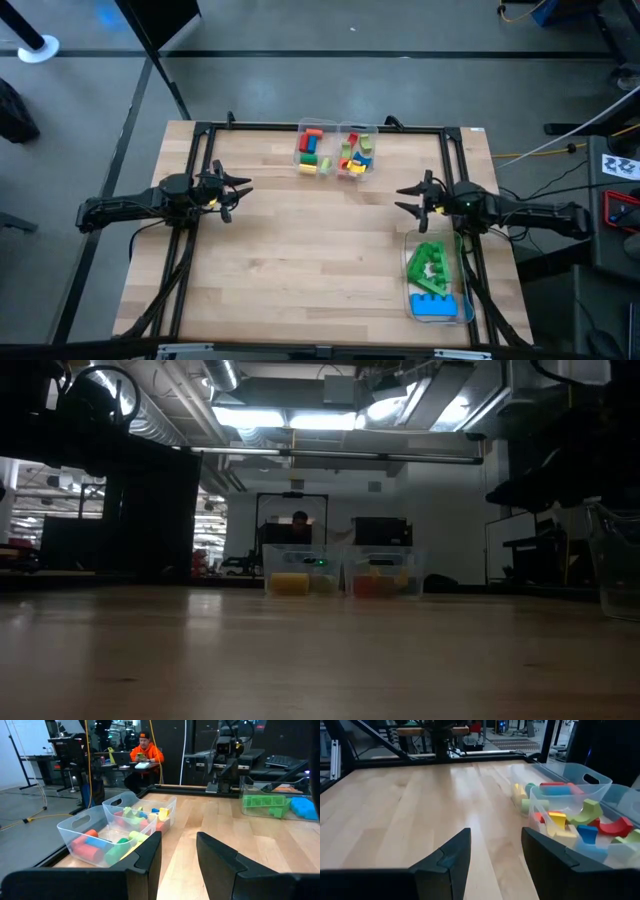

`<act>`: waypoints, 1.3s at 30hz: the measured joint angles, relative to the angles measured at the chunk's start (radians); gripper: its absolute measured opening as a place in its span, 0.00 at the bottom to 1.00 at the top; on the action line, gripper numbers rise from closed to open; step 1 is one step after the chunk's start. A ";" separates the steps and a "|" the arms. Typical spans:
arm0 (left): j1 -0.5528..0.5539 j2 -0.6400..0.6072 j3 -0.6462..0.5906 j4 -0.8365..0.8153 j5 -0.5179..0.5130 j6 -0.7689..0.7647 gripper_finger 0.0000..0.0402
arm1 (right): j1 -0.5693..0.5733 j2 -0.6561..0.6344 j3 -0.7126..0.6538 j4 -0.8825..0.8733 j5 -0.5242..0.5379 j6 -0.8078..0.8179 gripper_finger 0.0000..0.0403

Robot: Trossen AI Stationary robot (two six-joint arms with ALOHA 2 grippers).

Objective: Sort blocks by size
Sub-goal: Return to Home Position

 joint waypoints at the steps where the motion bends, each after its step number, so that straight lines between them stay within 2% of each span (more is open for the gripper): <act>1: 0.000 0.000 0.000 0.000 0.000 0.000 0.27 | 0.000 -0.005 -0.007 0.000 0.000 -0.001 0.44; 9: 0.000 0.000 0.000 0.000 0.000 0.000 0.27 | 0.000 -0.019 -0.032 0.019 -0.032 -0.007 0.44; 39: 0.000 0.000 0.000 0.000 0.000 0.000 0.27 | 0.000 -0.017 -0.036 0.009 -0.026 -0.003 0.44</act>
